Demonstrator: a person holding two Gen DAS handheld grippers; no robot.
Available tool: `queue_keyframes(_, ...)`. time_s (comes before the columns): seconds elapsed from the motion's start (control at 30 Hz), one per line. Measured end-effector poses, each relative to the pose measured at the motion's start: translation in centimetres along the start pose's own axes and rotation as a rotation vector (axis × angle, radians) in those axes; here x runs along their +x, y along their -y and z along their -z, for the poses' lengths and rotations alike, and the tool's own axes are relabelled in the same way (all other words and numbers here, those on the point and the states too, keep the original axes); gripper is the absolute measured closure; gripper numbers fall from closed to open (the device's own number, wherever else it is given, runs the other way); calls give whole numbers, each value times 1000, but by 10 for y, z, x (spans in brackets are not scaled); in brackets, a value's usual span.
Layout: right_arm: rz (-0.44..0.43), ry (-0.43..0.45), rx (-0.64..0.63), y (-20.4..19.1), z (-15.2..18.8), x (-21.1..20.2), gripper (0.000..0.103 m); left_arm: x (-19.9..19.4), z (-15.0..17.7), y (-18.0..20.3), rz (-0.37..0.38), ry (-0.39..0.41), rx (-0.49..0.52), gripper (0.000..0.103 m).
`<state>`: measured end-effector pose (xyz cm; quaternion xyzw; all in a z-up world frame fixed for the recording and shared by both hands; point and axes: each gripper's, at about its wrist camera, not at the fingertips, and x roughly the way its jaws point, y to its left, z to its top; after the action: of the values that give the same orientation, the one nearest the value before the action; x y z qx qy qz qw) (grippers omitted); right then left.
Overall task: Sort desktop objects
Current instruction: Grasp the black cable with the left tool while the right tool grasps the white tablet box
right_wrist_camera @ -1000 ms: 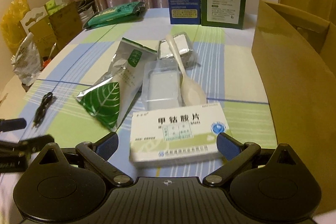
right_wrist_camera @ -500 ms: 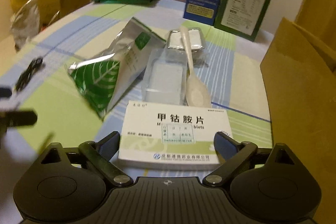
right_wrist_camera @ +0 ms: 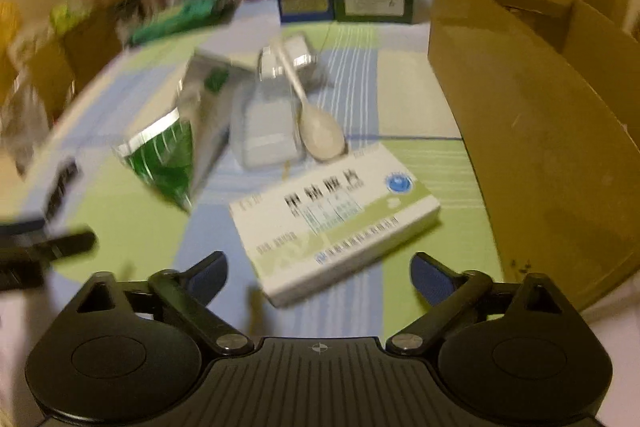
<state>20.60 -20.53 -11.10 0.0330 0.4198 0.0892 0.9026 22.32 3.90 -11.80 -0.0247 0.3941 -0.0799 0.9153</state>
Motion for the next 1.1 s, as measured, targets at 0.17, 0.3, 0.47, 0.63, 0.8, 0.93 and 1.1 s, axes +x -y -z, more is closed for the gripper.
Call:
queue_keyframes(0.17,59,-6,172,-3,-16,22,2,0,-1,-7,-19,6,-27,12)
queue_keyframes(0.3,122,-24,268,-3,-24,44,2,0,-2,-14,-33,11,-48,12)
queue_keyframes(0.47,169,-5,127,-16,-27,61,2,0,-2,-17,-35,12,-58,12)
queue_keyframes(0.63,107,7,15,-16,-14,48,21,0,-3,-20,-33,10,-75,12)
queue_keyframes(0.8,79,-6,-58,-13,0,30,34,-1,-2,-19,-50,15,-67,12)
queue_keyframes(0.93,48,-8,-69,-4,19,11,34,-2,-4,-22,-78,28,-68,12)
queue_keyframes(1.1,-14,13,-116,-24,33,-4,35,1,-7,-33,-146,38,-29,12)
